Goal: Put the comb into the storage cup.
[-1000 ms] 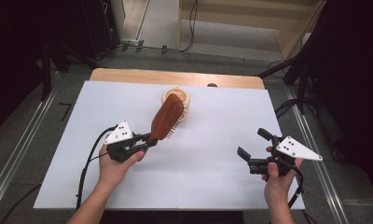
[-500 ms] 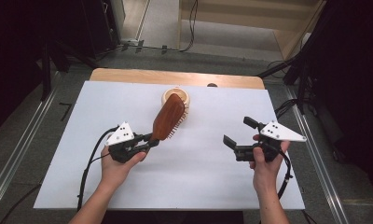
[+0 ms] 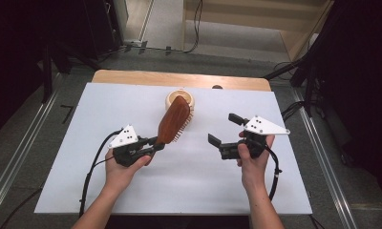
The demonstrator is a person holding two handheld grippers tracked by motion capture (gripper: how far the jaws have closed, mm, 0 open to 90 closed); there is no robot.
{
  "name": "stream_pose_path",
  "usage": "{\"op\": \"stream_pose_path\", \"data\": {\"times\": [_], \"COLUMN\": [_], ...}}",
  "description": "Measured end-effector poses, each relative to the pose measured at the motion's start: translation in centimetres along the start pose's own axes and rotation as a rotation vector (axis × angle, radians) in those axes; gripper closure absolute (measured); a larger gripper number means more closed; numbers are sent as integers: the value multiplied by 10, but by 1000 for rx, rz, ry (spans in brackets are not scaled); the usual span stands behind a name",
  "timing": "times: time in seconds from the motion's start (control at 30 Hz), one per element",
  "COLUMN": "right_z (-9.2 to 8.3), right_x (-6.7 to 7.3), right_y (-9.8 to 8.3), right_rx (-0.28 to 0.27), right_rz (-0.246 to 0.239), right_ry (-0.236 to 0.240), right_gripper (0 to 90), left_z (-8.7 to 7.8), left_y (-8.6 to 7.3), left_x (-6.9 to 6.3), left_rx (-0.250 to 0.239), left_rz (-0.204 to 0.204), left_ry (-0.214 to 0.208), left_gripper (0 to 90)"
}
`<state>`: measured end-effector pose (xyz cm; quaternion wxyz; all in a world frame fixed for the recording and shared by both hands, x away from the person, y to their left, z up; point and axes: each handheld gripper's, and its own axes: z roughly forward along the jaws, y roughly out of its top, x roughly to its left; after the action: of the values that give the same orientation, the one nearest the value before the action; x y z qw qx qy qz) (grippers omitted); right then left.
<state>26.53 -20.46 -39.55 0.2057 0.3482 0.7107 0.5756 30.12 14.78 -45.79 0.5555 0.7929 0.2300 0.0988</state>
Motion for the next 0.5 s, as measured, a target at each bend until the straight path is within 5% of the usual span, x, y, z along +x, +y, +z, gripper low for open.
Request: {"op": "stream_pose_path", "data": {"times": [0.5], "right_z": [17], "right_x": [10], "right_y": [-7], "right_rx": [25], "right_rz": [50], "right_ry": [57], "right_gripper": [0], "left_z": [10], "left_y": [-4], "left_x": [-9], "left_rx": [-26], "left_rz": [-7], "left_ry": [-28], "left_gripper": [729]}}
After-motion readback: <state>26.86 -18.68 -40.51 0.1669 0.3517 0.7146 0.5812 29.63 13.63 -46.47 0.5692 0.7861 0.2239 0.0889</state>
